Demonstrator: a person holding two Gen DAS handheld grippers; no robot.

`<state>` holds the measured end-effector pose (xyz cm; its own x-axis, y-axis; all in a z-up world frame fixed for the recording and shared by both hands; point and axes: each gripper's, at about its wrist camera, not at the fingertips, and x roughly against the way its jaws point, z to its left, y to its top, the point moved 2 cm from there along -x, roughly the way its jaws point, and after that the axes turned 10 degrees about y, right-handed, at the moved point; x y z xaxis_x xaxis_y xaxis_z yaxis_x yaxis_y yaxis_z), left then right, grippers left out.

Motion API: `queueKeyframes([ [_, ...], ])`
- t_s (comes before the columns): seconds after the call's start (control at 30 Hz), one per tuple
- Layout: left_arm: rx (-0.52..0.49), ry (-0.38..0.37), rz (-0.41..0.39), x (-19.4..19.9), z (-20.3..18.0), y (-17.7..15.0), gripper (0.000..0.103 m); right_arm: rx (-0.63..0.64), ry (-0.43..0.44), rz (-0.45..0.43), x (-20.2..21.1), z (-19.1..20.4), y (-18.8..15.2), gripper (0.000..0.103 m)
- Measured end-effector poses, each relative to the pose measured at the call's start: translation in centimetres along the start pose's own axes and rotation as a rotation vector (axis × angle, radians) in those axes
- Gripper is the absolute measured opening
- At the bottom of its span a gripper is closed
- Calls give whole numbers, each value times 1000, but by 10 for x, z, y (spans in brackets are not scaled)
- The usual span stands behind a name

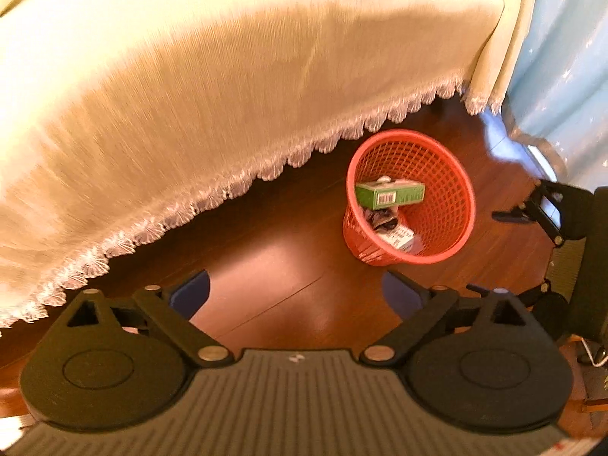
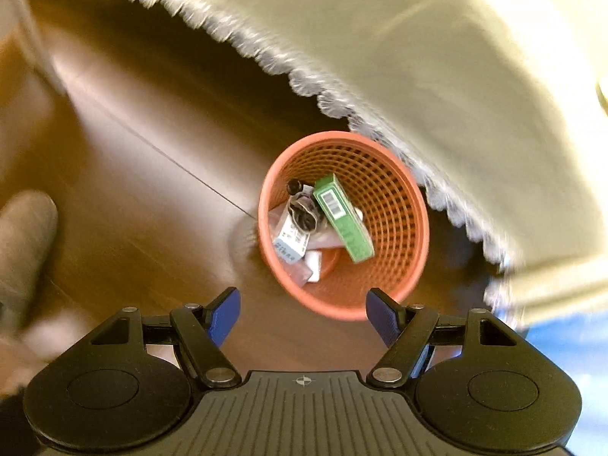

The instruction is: Organize objects

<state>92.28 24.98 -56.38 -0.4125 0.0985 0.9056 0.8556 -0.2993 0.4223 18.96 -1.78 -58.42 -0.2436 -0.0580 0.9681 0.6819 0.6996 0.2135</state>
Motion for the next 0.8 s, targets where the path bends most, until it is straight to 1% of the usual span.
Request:
queueKeyframes([
  [0.13, 29, -4, -4, 39, 3, 12, 102, -111, 21, -4, 47, -5, 3, 70],
  [0.4, 72, -9, 14, 111, 10, 33, 102, -335, 90, 1, 136, -16, 11, 70],
  [0.67, 98, -22, 20, 184, 13, 51, 102, -489, 129, -21, 222, -25, 17, 70],
  [0.8, 99, -17, 4, 221, 12, 59, 102, -539, 124, -41, 262, -29, 24, 70],
])
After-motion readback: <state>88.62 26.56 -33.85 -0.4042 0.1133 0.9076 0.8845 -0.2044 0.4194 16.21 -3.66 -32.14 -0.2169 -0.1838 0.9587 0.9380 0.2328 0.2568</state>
